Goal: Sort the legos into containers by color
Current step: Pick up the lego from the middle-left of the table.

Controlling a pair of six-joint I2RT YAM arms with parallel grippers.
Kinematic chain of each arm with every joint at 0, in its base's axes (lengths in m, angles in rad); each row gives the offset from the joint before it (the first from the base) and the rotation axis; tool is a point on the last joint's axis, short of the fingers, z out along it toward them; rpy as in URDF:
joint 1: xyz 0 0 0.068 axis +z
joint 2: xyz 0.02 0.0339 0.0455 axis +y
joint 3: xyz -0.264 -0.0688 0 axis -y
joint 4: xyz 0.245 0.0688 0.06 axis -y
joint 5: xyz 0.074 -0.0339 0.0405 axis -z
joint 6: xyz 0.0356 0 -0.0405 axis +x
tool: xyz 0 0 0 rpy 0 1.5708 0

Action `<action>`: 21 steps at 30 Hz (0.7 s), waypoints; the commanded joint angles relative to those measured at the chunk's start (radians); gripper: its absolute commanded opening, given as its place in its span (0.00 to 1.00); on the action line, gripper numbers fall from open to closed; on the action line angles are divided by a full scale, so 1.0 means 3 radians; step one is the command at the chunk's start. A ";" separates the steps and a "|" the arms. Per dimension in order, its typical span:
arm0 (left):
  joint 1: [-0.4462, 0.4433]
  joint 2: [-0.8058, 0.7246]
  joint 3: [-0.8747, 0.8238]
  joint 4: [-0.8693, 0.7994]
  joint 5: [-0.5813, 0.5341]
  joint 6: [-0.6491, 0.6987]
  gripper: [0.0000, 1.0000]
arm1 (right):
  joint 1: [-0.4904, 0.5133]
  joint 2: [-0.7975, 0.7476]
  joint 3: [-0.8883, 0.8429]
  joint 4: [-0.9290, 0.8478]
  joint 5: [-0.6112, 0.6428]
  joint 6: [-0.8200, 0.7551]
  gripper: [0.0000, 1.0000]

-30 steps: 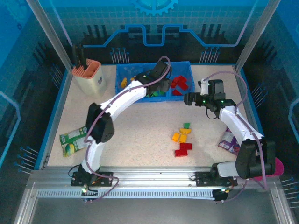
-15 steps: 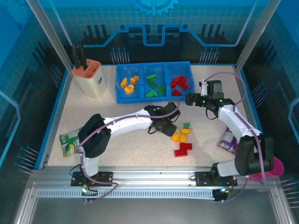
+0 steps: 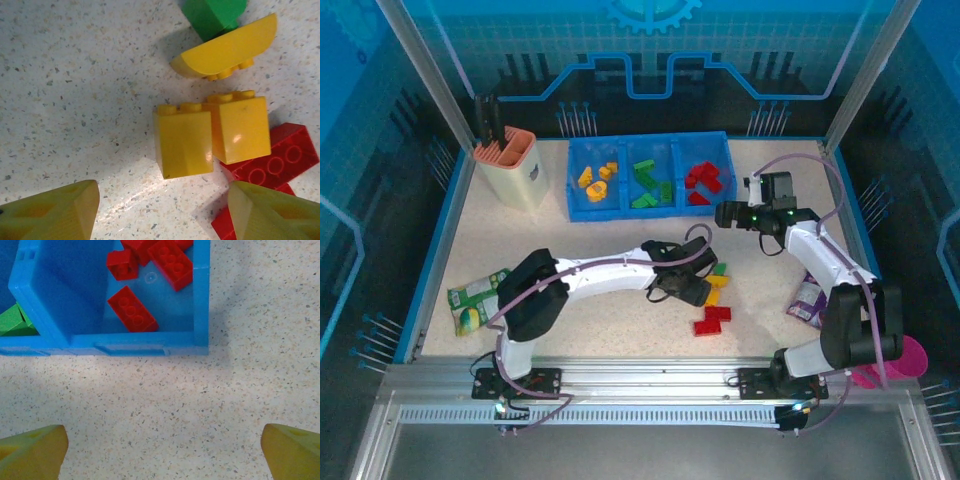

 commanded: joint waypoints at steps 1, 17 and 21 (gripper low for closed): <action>0.0003 0.0120 0.0056 0.0001 0.0058 -0.0093 0.70 | -0.0059 0.0047 0.0107 -0.0056 -0.0102 -0.0013 1.00; 0.0000 0.0328 0.0129 0.0130 0.0243 -0.0126 0.70 | -0.0058 0.0147 0.0134 -0.0070 -0.0198 -0.0034 1.00; 0.0003 0.0385 0.0162 0.0123 0.0250 -0.0127 0.70 | -0.0058 0.0153 0.0140 -0.0084 -0.0208 -0.0044 1.00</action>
